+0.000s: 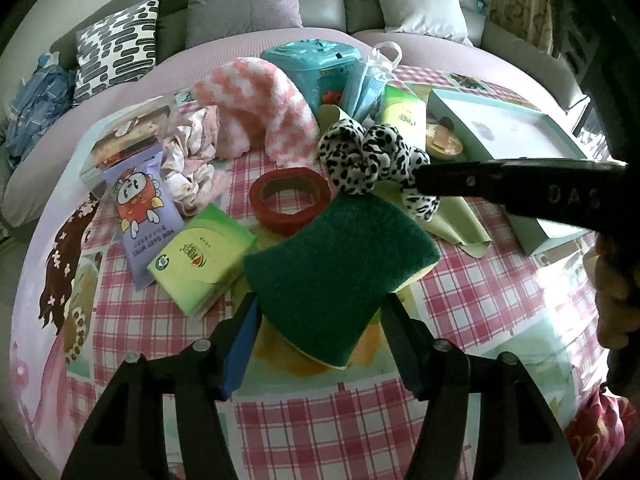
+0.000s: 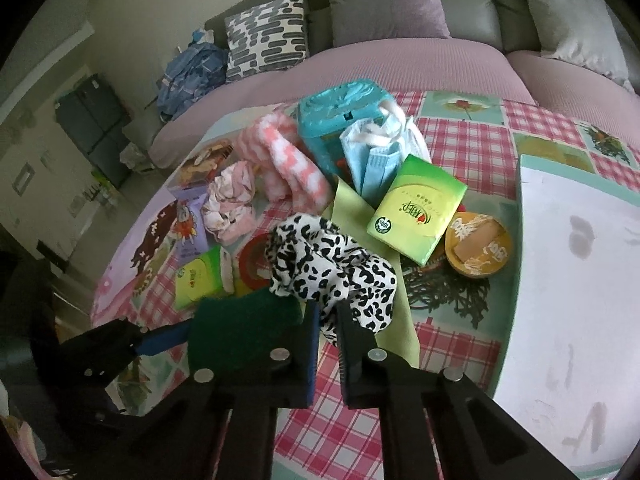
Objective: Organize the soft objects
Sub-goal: 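Grasp the green-and-yellow sponge with the left gripper while the right grasps the leopard scrunchie, then lift the sponge with the left gripper while the right carries the scrunchie toward the tray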
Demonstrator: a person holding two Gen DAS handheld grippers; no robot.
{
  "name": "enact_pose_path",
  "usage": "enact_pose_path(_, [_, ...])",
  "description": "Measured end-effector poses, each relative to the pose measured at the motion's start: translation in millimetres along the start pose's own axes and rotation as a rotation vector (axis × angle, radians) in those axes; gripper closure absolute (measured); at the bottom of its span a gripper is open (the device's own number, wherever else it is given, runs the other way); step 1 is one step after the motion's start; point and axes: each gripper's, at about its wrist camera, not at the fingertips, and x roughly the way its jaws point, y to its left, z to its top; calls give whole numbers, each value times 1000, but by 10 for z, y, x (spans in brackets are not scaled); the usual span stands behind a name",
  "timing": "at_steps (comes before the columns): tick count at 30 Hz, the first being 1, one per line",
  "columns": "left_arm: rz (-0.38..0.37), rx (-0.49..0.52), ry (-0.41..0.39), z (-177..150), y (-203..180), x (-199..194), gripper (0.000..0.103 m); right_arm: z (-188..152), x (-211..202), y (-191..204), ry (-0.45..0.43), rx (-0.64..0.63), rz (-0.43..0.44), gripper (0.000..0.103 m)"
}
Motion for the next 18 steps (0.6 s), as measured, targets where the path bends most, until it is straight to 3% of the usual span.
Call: enact_pose_path(18, [73,-19,-20,43,35,-339,40,-61,-451,-52,-68,21,18,103])
